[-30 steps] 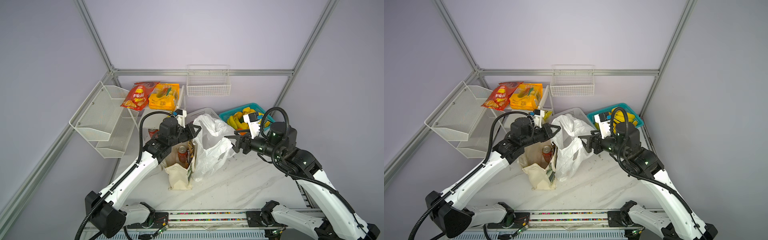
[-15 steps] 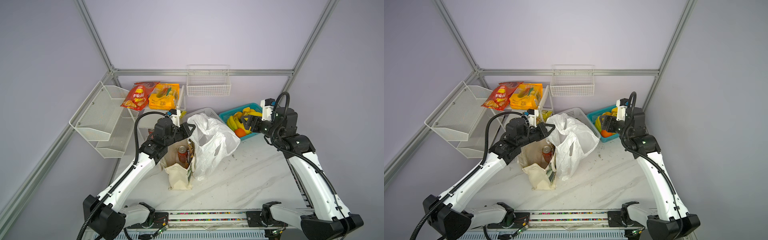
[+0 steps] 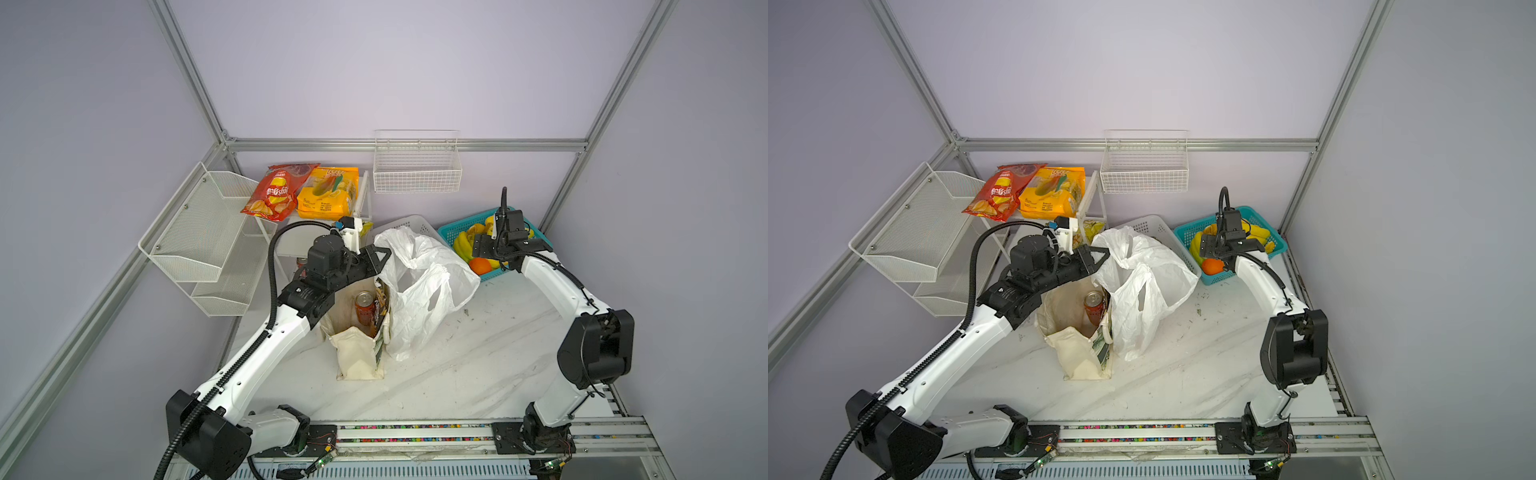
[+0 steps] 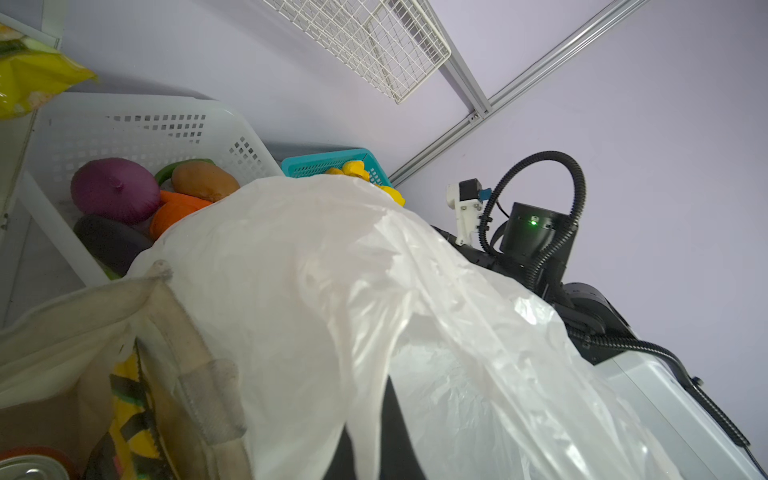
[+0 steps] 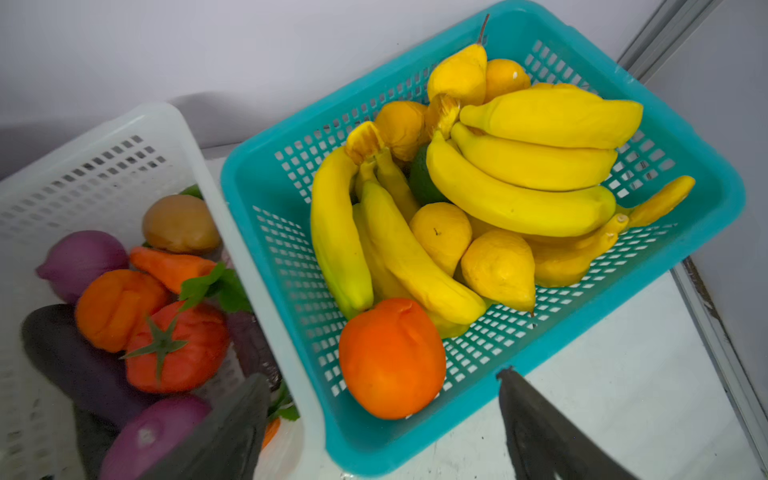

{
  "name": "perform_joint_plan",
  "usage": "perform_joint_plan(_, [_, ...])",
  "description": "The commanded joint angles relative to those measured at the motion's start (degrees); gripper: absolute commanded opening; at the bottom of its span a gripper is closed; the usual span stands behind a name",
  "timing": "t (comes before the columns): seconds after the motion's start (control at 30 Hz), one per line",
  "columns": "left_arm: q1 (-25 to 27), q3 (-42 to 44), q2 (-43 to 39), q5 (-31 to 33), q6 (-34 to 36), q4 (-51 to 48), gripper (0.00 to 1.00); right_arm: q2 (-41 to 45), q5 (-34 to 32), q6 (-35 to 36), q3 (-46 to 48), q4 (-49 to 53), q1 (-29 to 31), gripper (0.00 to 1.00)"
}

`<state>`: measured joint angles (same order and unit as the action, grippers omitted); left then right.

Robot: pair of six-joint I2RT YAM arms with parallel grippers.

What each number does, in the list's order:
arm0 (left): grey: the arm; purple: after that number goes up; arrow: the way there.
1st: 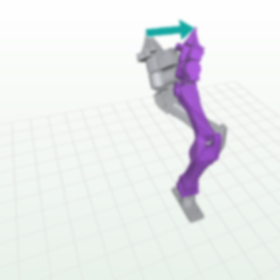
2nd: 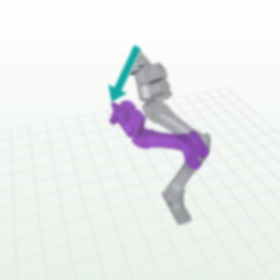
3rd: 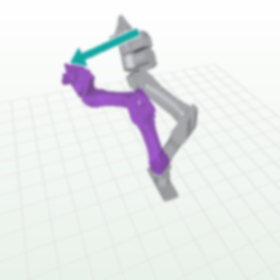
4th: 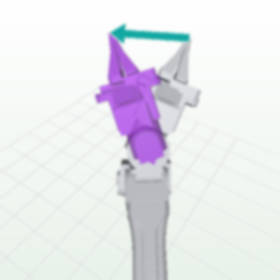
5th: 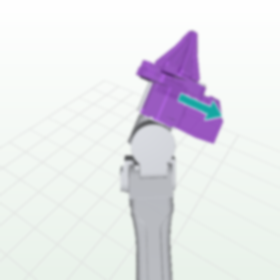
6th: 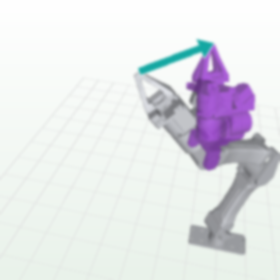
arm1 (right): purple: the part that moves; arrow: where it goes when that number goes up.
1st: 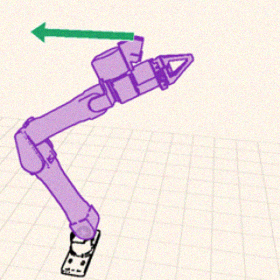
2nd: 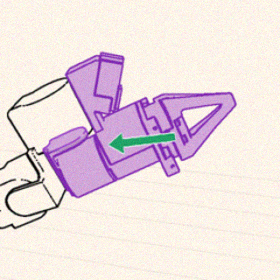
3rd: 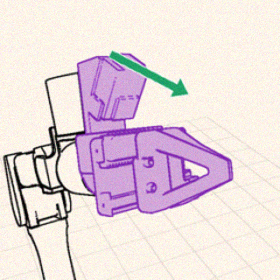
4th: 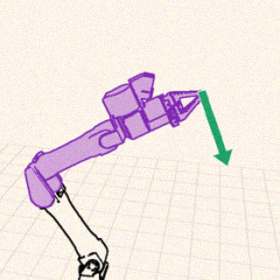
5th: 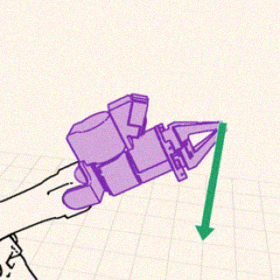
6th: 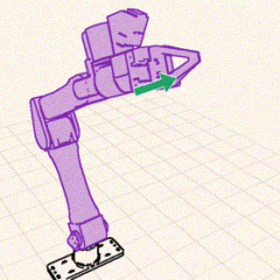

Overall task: Place the mixed food into the grocery bags and tie them
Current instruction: 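Move the right gripper back over the teal basket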

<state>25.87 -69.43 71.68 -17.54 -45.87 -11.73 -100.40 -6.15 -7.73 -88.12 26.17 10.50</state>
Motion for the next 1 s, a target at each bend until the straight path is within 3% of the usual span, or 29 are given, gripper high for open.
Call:
perform_joint_plan(0.0, [-0.3,1.2,-1.2,0.1,2.6,1.3,0.0,-2.3,2.4,3.5,-3.6,-3.7,-0.5,0.88])
perform_joint_plan(0.17, [-0.4,1.0,-0.8,-0.3,3.0,1.4,0.0,-8.9,5.9,5.5,-9.2,-3.3,-0.5,0.84])
perform_joint_plan(0.27, [-0.4,0.8,-0.6,-0.3,3.3,1.0,0.0,-11.7,3.9,5.7,-12.5,-0.7,-0.4,0.81])
perform_joint_plan(0.5, [-0.4,0.6,-0.7,-0.2,4.3,0.8,0.0,-15.6,7.6,8.0,-15.4,0.2,-0.4,0.74])
perform_joint_plan(0.7, [-0.4,0.9,-0.6,-0.2,4.5,1.0,0.0,-20.4,6.5,9.3,-20.4,4.1,-0.4,0.65])
perform_joint_plan(0.83, [-0.4,0.8,-0.4,-0.4,4.3,1.3,0.0,-19.2,3.7,8.7,-20.3,6.3,-0.3,0.64])
perform_joint_plan(0.97, [-0.3,0.8,-0.1,-0.8,4.2,1.5,0.0,-11.8,1.6,6.9,-12.8,4.9,-0.4,0.65])
